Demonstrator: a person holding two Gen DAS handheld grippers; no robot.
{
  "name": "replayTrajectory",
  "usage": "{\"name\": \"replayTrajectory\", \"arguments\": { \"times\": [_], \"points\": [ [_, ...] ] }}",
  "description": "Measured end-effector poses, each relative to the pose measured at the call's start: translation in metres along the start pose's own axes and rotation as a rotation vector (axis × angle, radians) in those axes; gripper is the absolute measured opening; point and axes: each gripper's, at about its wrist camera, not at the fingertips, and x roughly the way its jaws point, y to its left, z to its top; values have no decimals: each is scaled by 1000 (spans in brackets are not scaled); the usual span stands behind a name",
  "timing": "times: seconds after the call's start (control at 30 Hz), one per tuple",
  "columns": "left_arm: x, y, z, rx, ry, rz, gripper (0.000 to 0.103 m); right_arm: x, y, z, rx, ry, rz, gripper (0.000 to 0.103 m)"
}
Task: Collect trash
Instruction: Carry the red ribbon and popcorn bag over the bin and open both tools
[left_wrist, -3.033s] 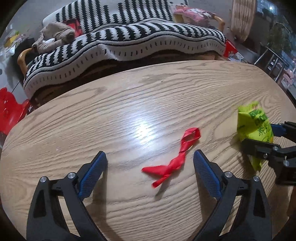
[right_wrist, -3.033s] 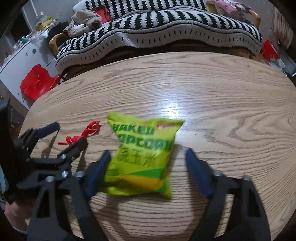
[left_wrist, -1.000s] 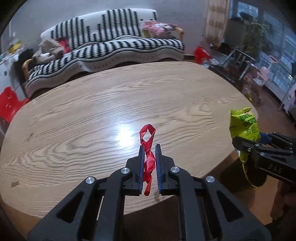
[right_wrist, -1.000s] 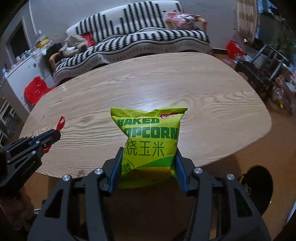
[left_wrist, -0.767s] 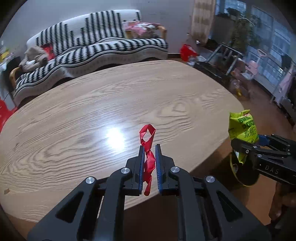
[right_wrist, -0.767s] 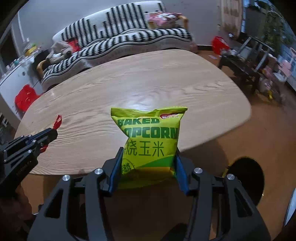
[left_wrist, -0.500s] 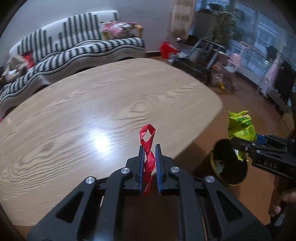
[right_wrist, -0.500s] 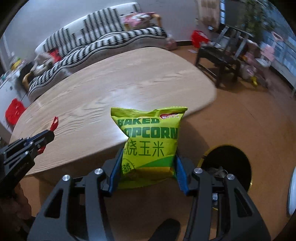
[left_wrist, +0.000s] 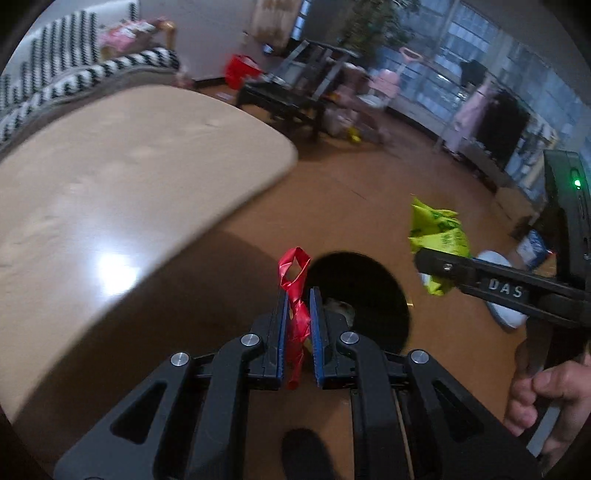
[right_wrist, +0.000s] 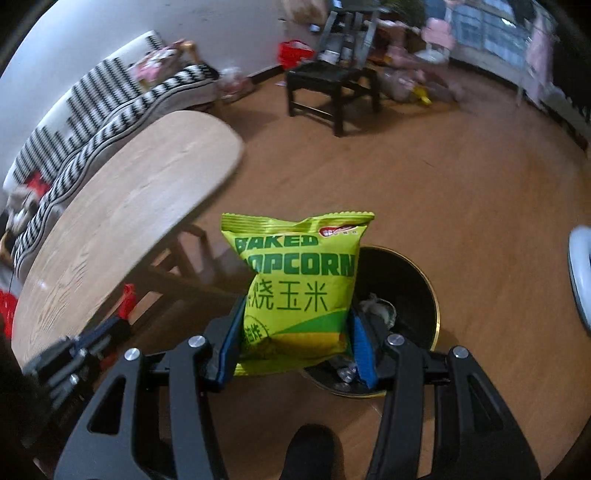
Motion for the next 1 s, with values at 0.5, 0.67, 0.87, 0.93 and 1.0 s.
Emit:
{"name": "replayTrajectory", "arguments": {
  "times": [0.5,0.67,0.87,0.93,1.0],
  "points": [
    [87,-44,-2,-13,96,-136,11,15,-48,8,127,21,-44,51],
    [100,-52,-5,1,102,-150,11,18,-57,14,156,16,-37,51],
    [110,-61,-1,27,118,-178,11,17,-63,15,178,3,-59,56],
    [111,-59,0,32,123,-182,15,15,-65,14,194,-5,-66,69],
    [110,-58,2,29,110,-169,44,13,-67,14,205,-16,-72,72]
  ]
}}
